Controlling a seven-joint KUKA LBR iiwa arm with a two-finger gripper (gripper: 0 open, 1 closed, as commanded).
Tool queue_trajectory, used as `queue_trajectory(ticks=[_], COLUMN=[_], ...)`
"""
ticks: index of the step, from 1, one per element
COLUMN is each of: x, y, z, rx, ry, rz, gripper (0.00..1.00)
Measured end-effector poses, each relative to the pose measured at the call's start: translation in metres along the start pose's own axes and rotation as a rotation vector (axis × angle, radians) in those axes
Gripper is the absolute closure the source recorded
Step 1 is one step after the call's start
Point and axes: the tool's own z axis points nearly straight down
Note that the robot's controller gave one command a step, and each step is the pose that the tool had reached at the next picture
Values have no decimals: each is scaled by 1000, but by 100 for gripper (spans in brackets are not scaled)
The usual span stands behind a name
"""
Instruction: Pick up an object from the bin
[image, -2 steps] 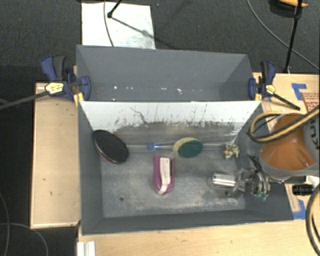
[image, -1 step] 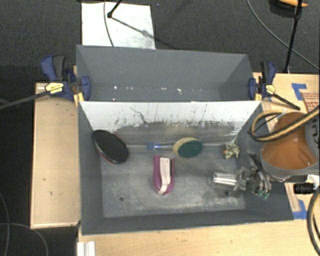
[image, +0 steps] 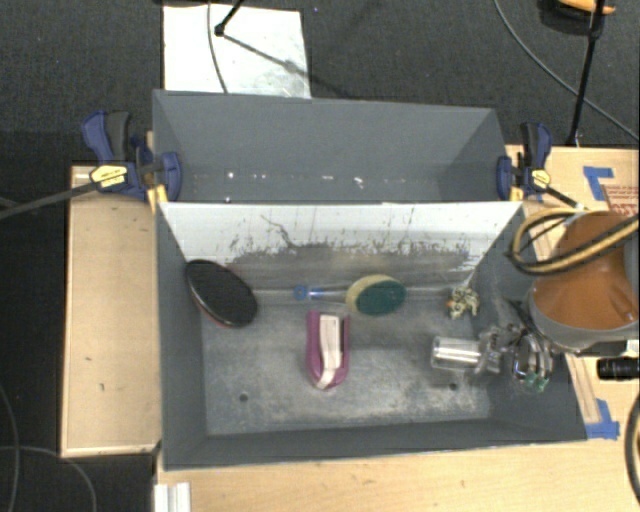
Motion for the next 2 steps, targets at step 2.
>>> queue_trajectory(ticks=[2], x=[-3], y=[1], z=[-45], rx=[0], ry=[-2], rz=[-12], gripper=[100])
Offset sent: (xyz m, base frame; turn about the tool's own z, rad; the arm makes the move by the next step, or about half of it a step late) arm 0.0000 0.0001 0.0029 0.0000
